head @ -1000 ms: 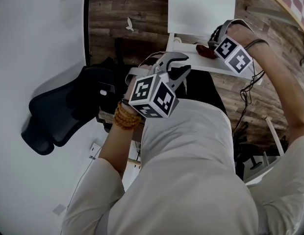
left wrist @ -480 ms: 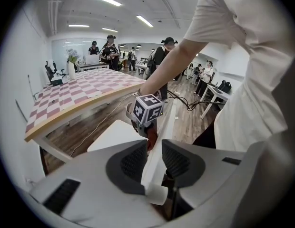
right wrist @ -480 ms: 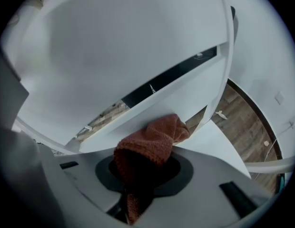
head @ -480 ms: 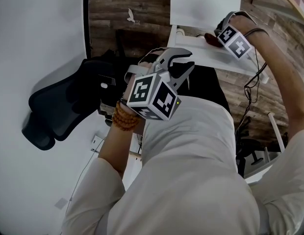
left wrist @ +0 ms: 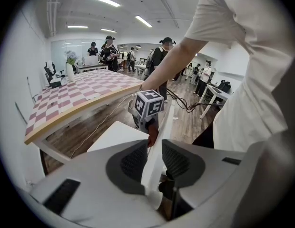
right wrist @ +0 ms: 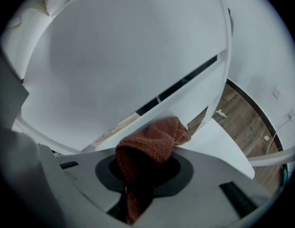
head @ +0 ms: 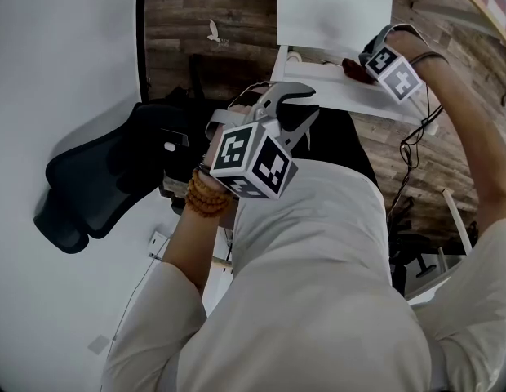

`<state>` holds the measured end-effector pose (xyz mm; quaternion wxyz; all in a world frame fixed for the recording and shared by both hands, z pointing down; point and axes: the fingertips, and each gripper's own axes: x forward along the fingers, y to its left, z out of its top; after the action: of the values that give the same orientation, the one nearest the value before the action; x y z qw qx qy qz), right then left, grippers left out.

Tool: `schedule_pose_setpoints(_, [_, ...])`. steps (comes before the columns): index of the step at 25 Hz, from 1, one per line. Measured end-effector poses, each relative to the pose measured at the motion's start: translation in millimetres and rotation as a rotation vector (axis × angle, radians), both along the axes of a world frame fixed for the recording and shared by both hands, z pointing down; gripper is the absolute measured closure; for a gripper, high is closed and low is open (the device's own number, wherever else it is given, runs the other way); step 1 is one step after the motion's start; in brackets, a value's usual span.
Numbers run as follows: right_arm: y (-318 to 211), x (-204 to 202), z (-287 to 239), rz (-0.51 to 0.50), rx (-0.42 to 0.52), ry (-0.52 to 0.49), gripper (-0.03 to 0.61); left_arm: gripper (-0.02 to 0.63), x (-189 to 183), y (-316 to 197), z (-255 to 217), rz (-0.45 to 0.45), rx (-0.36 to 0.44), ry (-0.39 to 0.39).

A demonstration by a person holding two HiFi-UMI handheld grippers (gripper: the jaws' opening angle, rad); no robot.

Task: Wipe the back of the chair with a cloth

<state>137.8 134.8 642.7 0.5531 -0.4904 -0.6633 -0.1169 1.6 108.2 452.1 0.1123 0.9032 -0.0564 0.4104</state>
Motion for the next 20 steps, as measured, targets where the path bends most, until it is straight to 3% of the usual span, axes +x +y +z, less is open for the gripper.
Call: schedule_pose_setpoints(20, [3.9,-19.7,-122.6,0.007,0.053,-0.159,0.479,0.494,23.2,3.6,-21.3,0.038,0.050,0.014])
